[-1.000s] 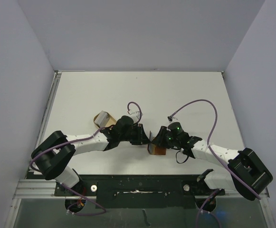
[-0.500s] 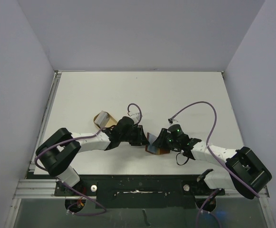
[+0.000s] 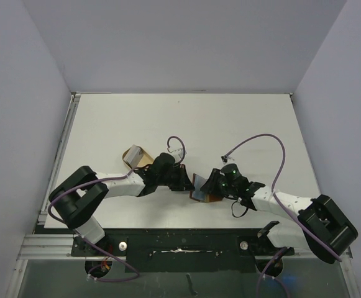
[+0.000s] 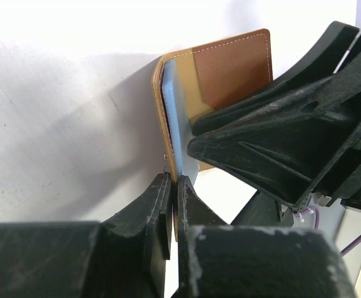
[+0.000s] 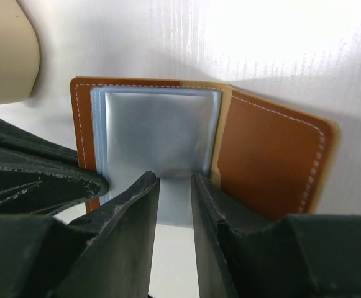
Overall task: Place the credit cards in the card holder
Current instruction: Open the card holder at the center of the board.
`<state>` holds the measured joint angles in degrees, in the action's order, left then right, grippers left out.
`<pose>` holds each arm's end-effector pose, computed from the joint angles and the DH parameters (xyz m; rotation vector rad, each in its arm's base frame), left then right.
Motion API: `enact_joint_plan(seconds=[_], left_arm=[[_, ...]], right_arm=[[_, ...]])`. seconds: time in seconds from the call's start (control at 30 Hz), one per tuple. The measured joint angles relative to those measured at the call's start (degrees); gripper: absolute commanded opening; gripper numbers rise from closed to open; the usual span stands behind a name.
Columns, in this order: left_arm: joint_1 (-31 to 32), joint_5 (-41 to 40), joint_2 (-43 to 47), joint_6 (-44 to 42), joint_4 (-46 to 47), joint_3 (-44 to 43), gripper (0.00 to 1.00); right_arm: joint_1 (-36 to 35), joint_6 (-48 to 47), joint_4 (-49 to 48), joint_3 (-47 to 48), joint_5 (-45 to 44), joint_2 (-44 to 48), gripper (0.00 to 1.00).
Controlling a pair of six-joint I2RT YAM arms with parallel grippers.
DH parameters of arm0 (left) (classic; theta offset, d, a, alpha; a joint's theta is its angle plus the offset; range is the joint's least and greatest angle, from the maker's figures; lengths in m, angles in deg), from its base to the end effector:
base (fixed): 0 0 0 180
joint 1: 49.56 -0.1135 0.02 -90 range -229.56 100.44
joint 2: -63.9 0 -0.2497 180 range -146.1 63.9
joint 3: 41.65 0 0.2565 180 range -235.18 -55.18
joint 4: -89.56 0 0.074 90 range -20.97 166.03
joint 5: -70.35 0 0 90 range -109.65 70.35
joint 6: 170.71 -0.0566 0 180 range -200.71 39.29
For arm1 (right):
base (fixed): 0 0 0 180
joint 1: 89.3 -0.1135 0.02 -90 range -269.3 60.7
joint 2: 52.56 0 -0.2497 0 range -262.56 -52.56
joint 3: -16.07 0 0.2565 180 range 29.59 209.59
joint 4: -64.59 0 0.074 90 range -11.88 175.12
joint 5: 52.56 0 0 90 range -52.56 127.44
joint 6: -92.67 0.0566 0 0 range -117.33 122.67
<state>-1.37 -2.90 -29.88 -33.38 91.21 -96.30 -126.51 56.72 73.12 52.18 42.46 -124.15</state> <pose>0.2126 -0.2622 0.1228 0.1990 2.4820 -1.1528 0.1912 0.1514 0.1110 0.3216 2.4914 0.8389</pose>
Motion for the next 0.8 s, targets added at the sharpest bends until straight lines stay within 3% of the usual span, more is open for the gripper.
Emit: enact_joint_plan(seconds=[0.33, 0.43, 0.8], left_arm=[[-0.7, 0.9, 3.3, -1.6, -5.1, -1.2, 0.00], [-0.7, 1.8, 3.6, -1.6, -5.0, -1.2, 0.05], [-0.8, 5.8, 3.1, 1.0, 2.6, 1.6, 0.07]], right_arm=[[0.0, -0.9, 4.2, -0.2, -2.6, 5.1, 0.28], [0.0, -0.9, 3.1, -0.7, -2.4, 3.4, 0.28], [0.0, -0.8, -1.2, -1.1, -1.1, -0.3, 0.27]])
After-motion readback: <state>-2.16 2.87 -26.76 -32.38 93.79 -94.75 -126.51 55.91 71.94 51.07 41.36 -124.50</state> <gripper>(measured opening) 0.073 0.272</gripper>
